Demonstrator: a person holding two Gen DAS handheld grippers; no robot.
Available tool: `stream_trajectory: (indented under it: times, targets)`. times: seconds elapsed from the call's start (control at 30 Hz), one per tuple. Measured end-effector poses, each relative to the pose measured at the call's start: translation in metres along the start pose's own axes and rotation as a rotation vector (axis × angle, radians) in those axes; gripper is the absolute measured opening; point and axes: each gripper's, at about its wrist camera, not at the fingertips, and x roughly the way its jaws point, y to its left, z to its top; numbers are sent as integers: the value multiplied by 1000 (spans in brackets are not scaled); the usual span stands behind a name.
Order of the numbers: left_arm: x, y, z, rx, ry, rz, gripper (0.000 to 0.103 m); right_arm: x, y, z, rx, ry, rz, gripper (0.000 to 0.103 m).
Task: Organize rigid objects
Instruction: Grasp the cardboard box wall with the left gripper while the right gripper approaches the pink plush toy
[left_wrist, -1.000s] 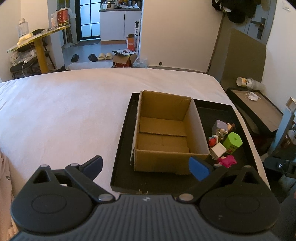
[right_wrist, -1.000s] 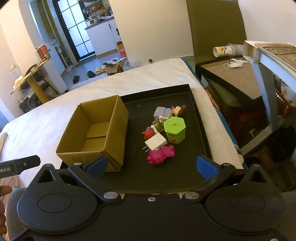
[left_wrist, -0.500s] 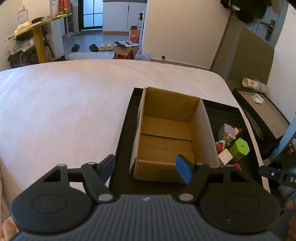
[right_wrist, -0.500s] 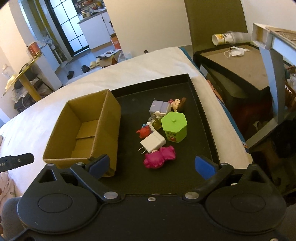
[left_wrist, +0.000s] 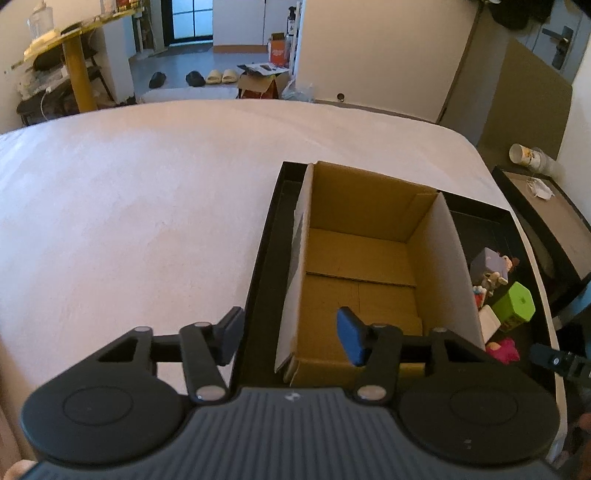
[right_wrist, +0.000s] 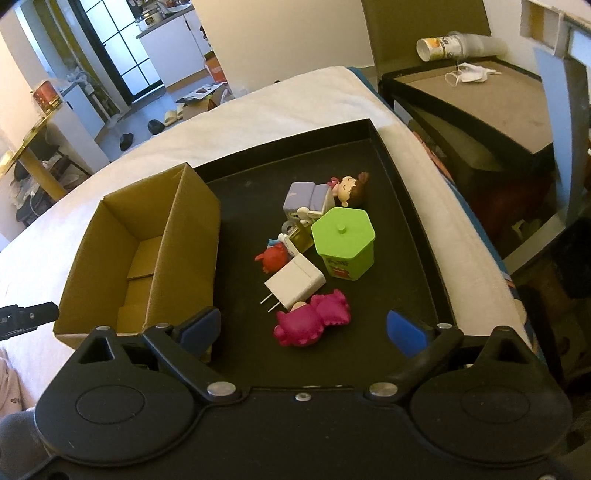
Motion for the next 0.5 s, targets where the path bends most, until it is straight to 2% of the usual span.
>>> stream_trajectory:
  times: [0.27,0.37,0.5]
  targets:
    - [21,3,10,-9,40,13,50,26,-9,2,43,34,-2,92]
    - [31,4,13,-24,89,16,46,35,-12,3,58,45,2,92]
    - [41,2,14,8,104,46,43,44,-12,1,68,58,8,92]
